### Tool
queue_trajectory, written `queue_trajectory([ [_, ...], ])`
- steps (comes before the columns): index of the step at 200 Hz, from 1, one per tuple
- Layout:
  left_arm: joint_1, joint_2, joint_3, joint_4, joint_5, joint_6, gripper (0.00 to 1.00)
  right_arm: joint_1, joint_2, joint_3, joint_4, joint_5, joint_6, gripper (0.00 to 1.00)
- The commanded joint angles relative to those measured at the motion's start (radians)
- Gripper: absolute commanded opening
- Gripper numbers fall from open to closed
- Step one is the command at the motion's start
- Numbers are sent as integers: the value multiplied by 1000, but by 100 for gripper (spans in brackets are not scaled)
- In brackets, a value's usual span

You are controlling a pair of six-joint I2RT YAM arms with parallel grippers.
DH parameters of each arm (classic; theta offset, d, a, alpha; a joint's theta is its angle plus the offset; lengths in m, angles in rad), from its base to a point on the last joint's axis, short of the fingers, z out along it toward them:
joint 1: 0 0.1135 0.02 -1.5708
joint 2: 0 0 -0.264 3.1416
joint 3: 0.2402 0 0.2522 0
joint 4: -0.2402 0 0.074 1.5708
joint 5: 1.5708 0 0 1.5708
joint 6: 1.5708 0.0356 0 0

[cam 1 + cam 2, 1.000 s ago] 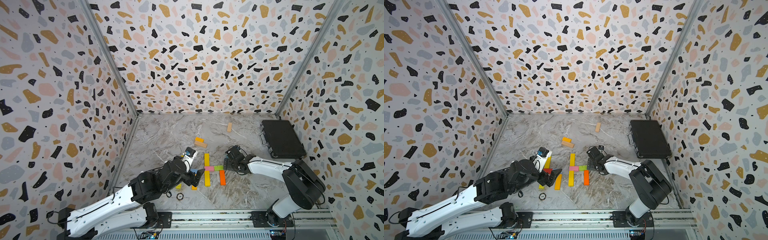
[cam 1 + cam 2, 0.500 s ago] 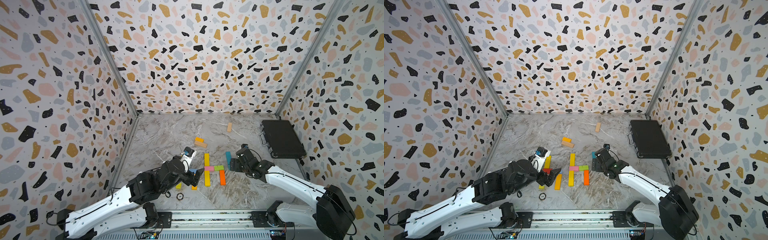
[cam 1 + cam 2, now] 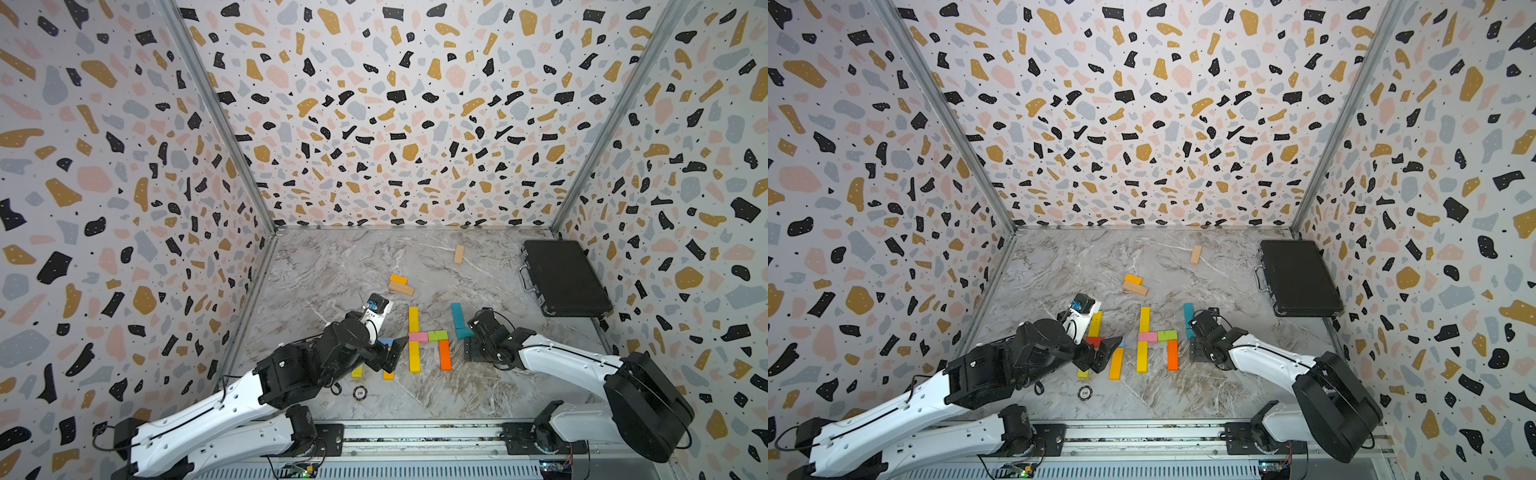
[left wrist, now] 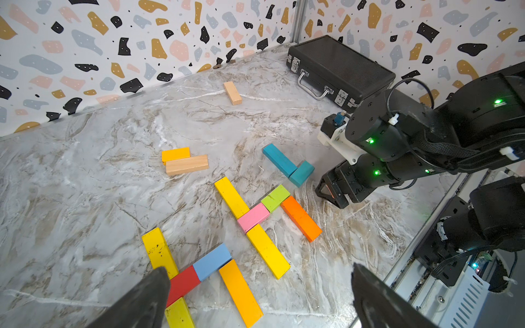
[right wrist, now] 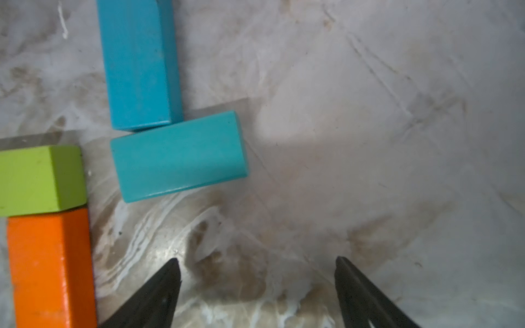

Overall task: Assemble the letter h with building blocks
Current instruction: Assemble the building block at the center of the board.

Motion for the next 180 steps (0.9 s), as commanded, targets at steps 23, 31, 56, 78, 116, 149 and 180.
queue_trajectory([
  [23,7,0,-10,29,-9,12,99,5,44,12,40,23,31,87],
  [31,7,1,-10,29,-8,12,99,5,52,15,42,30,32,86],
  [56,7,6,-12,32,-6,12,99,5,80,29,49,36,35,87],
  [78,8,7,-14,34,-3,12,99,5,98,34,58,41,40,86],
  [116,9,8,-16,35,-3,12,99,5,112,34,68,39,40,86],
  [149,10,12,-16,36,0,13,99,5,112,35,70,39,40,87],
  [180,10,12,-13,34,8,13,99,5,53,28,45,27,27,88],
])
